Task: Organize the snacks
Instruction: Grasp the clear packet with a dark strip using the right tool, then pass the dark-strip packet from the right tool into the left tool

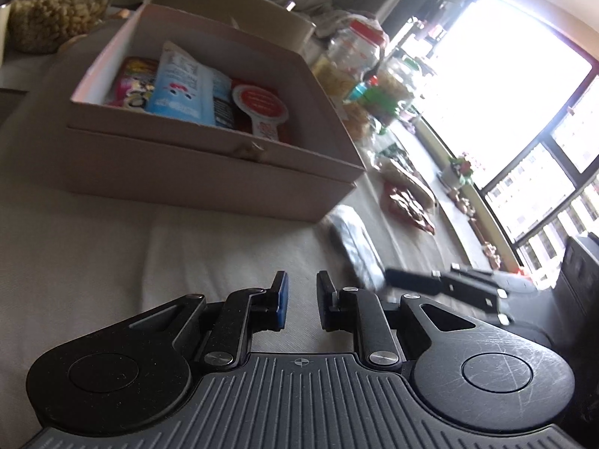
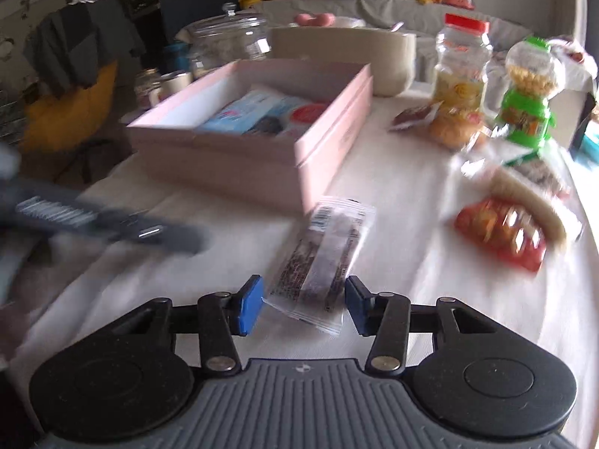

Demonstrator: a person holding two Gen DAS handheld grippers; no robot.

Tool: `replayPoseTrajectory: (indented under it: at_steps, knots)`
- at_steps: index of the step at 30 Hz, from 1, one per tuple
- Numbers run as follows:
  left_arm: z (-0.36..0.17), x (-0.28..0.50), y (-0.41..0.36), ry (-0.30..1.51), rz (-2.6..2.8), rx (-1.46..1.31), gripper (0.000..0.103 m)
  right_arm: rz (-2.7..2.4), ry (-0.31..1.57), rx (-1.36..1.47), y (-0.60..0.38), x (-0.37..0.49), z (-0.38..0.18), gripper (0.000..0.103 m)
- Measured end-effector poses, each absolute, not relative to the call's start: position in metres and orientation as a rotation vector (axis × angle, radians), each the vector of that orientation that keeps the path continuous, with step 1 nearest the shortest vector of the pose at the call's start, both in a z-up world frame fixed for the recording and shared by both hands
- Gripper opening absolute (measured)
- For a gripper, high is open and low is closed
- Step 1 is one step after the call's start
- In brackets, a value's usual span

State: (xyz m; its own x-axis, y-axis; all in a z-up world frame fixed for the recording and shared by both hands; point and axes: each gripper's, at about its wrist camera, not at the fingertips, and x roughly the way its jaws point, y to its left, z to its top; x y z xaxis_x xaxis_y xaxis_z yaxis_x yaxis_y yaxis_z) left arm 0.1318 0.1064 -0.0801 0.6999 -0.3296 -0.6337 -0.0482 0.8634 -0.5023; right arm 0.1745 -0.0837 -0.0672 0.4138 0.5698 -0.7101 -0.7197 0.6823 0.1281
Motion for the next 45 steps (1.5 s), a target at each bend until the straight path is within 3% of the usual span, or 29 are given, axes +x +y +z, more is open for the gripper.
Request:
replayPoseTrajectory:
  at_steps: [2, 6, 17, 19, 22, 26, 30, 33, 34, 36, 40, 45]
  knots:
    - [-0.082, 0.133, 0.099, 0.805, -0.177, -0.514, 0.019, 0.855, 0.815, -0.197, -0.090, 0.156, -0.067, 0.051]
    - [-0.084, 0.136, 0.086, 0.825, -0.193, -0.500, 0.019, 0.948, 0.823, -0.143, -0.102, 0.134, -0.060, 0.069]
    - [-0.075, 0.153, 0.051, 0.839, -0.208, -0.358, 0.019, 0.647, 0.739, -0.004, -0.156, 0.167, -0.060, 0.069]
    - [-0.070, 0.160, 0.039, 0.822, -0.213, -0.285, 0.019, 0.560, 0.680, 0.004, -0.167, 0.184, -0.056, 0.071]
    - [-0.064, 0.165, 0.020, 0.793, -0.193, -0.153, 0.019, 0.479, 0.639, -0.051, -0.174, 0.225, -0.052, 0.081]
    - [-0.061, 0.158, 0.013, 0.781, -0.223, -0.135, 0.019, 0.436, 0.655, -0.128, -0.167, 0.300, -0.057, 0.081]
    - [-0.060, 0.144, 0.016, 0.807, -0.261, -0.136, 0.019, 0.445, 0.781, -0.016, -0.174, 0.364, -0.072, 0.081]
    - [-0.061, 0.136, 0.028, 0.813, -0.251, -0.168, 0.019, 0.518, 0.852, 0.114, -0.183, 0.371, -0.079, 0.069]
    - [-0.061, 0.134, 0.033, 0.811, -0.243, -0.188, 0.019, 0.517, 0.854, 0.100, -0.183, 0.363, -0.079, 0.059]
    - [-0.063, 0.133, 0.043, 0.810, -0.227, -0.233, 0.019, 0.530, 0.857, 0.076, -0.183, 0.340, -0.079, 0.048]
    - [-0.073, 0.137, 0.051, 0.830, -0.222, -0.289, 0.019, 0.593, 0.869, 0.093, -0.186, 0.291, -0.077, 0.036]
    - [-0.074, 0.139, 0.039, 0.822, -0.257, -0.275, 0.020, 0.613, 0.894, 0.050, -0.187, 0.248, -0.074, 0.034]
